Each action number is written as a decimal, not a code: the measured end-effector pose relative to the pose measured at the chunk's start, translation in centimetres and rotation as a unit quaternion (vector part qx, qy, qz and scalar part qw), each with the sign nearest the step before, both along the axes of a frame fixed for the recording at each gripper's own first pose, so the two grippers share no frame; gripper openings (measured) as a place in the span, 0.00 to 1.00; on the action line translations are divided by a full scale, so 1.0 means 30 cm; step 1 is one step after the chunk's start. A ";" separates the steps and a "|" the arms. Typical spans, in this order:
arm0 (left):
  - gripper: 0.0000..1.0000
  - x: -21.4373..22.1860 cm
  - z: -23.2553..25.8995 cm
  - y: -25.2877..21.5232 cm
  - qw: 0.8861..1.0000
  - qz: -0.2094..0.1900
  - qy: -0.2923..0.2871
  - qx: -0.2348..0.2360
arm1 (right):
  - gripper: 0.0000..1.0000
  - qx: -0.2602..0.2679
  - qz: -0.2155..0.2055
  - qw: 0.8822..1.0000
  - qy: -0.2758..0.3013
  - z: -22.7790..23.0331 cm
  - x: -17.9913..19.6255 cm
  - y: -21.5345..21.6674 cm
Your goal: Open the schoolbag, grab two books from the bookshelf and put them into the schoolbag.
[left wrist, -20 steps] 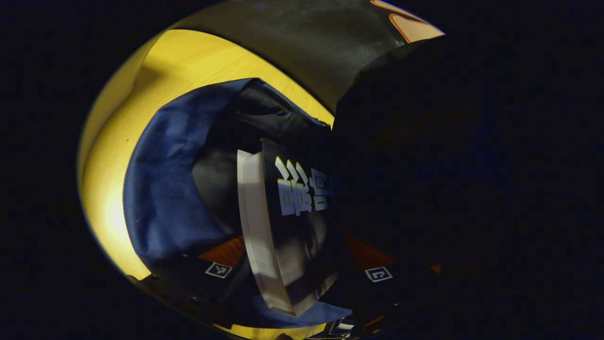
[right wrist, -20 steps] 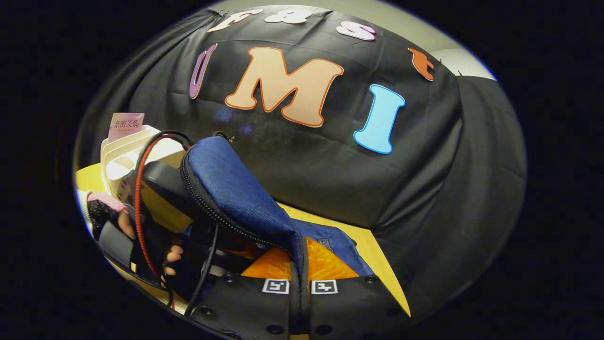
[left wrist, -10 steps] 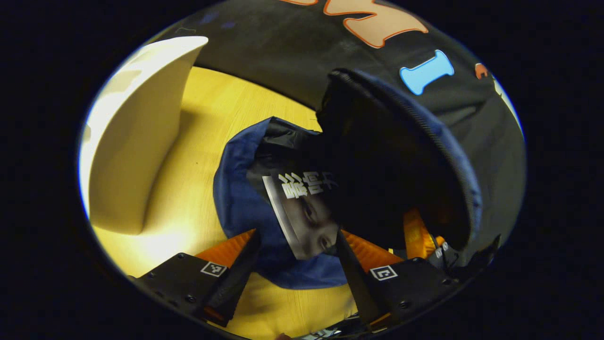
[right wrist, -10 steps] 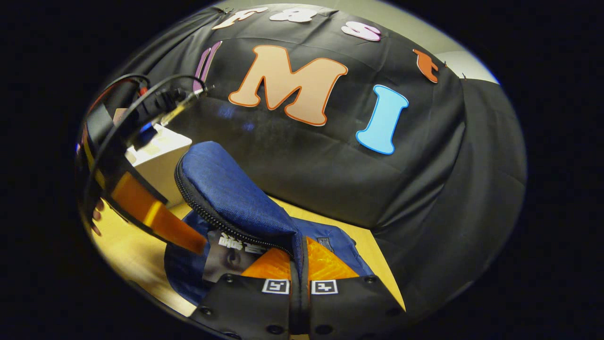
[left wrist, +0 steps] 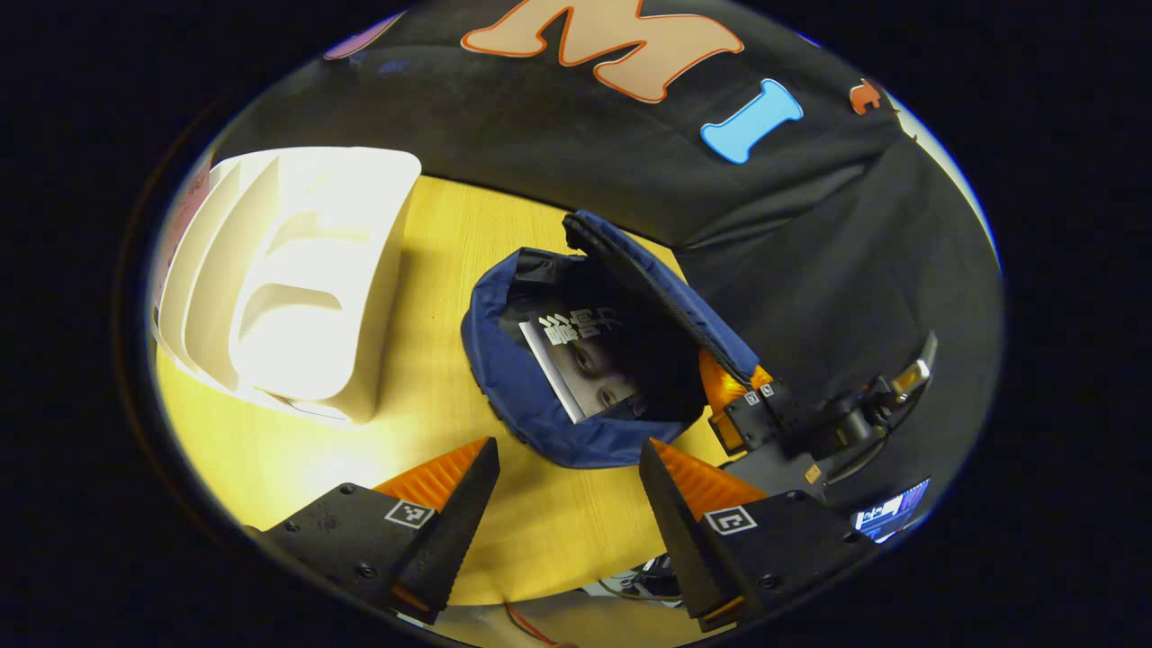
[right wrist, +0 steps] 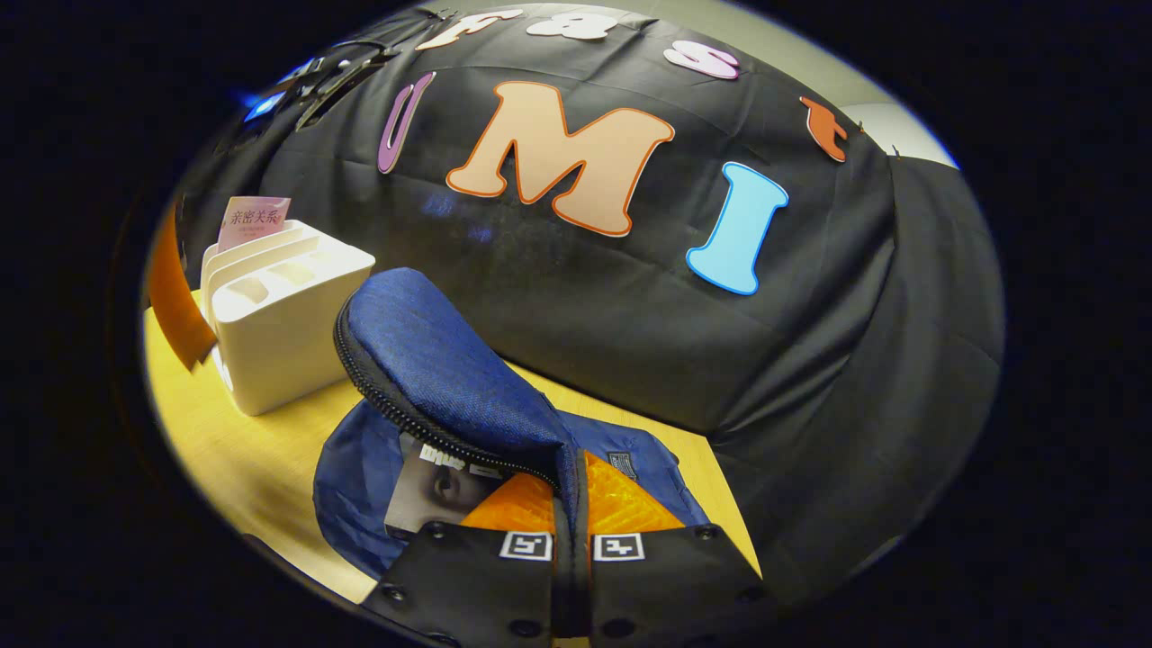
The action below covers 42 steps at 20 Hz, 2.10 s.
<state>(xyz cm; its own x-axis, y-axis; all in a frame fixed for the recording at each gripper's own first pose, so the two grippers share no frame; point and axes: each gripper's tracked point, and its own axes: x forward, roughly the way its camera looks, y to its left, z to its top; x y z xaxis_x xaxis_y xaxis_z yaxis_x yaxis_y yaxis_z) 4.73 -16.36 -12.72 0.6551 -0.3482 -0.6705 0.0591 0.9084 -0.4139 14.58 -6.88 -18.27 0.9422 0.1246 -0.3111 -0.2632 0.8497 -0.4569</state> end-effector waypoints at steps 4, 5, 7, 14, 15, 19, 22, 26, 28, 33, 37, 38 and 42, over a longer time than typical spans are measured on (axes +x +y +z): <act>0.93 -0.042 0.100 0.157 1.000 0.018 -0.001 0.023 | 0.05 -0.009 -0.003 1.000 0.000 -0.005 -0.003 0.007; 0.93 -0.038 0.133 0.202 0.999 0.031 -0.007 0.023 | 0.06 -0.010 -0.005 1.000 0.000 -0.007 -0.001 0.012; 0.92 -0.046 0.190 0.298 0.998 0.059 -0.015 0.024 | 0.03 -0.015 -0.009 1.000 -0.001 -0.007 -0.003 0.016; 0.93 -0.102 0.288 0.682 0.989 0.136 -0.013 0.056 | 0.03 -0.023 -0.033 0.999 0.001 -0.001 0.010 0.018; 0.93 -0.109 0.305 0.739 0.988 0.143 -0.014 0.065 | 0.03 -0.025 -0.037 0.999 0.002 -0.001 0.012 0.022; 0.91 -0.117 0.400 0.996 0.978 0.180 -0.022 0.100 | 0.03 -0.031 -0.054 0.998 0.003 -0.001 0.024 0.040; 0.95 -0.098 0.462 1.186 0.970 0.196 -0.020 0.142 | 0.03 -0.039 -0.065 0.997 0.004 -0.015 0.010 0.054; 0.90 -0.039 0.444 1.374 0.964 0.197 -0.010 0.181 | 0.03 -0.048 -0.077 0.996 0.007 -0.030 0.004 0.071; 0.89 -0.011 0.407 1.429 0.966 0.181 0.007 0.186 | 0.00 -0.049 -0.083 0.995 0.009 -0.029 0.005 0.070; 0.88 0.073 0.302 1.510 0.974 0.163 0.052 0.149 | 0.00 -0.057 -0.097 0.994 0.009 -0.031 0.001 0.072; 0.89 0.117 0.219 1.528 0.976 0.142 0.091 0.135 | 0.00 -0.063 -0.102 0.993 0.011 -0.035 0.005 0.084; 0.88 0.121 0.196 1.528 0.976 0.138 0.100 0.136 | 0.00 -0.062 -0.103 0.993 0.011 -0.035 0.002 0.084; 0.85 0.146 0.162 1.502 0.973 0.109 0.144 0.142 | 0.00 -0.062 -0.108 0.992 0.010 -0.033 -0.008 0.086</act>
